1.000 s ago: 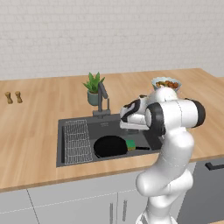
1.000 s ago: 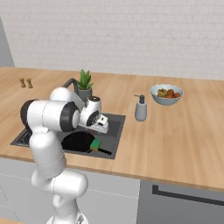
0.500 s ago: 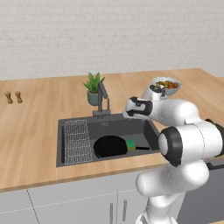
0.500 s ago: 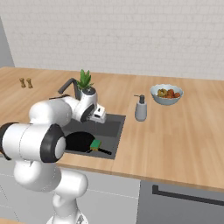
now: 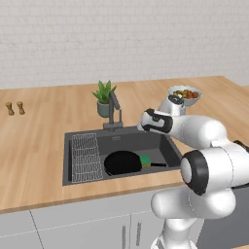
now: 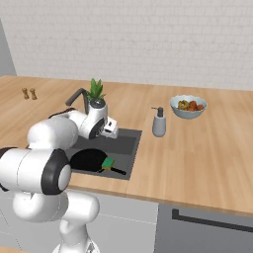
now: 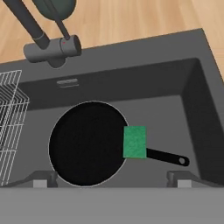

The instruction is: Pick the pan and sponge and place them into the sink. Then turn on the water.

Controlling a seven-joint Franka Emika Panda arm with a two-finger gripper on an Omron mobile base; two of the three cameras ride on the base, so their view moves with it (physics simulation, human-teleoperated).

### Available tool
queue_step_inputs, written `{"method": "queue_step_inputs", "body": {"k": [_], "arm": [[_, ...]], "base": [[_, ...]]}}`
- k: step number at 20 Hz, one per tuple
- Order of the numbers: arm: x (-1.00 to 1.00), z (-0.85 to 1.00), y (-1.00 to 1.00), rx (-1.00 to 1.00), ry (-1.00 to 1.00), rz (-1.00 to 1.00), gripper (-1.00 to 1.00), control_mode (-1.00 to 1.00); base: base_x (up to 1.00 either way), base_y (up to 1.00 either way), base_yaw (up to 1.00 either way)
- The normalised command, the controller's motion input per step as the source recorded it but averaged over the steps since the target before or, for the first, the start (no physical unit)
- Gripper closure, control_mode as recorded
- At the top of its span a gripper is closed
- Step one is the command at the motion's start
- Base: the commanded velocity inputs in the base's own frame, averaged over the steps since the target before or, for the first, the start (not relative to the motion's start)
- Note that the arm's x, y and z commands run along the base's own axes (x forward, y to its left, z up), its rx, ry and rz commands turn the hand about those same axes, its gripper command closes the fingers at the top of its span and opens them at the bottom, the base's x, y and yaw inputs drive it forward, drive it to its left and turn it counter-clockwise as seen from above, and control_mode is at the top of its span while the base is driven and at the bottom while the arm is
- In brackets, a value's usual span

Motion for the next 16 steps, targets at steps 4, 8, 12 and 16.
{"method": "queue_step_inputs", "body": {"k": [4, 8, 12, 16], "arm": [[0.06, 0.02, 0.0, 0.22, -0.18, 0.02, -1.0, -1.0], [0.27, 0.14, 0.0, 0.29, -0.13, 0.08, -1.0, -1.0], [0.38, 0.06, 0.03, 0.21, -0.04, 0.08, -1.0, -1.0], [0.43, 0.0, 0.07, 0.05, 0.0, 0.05, -1.0, -1.0]], "base": [[0.0, 0.0, 0.0], [0.0, 0.0, 0.0], [0.0, 0.0, 0.0], [0.0, 0.0, 0.0]]}}
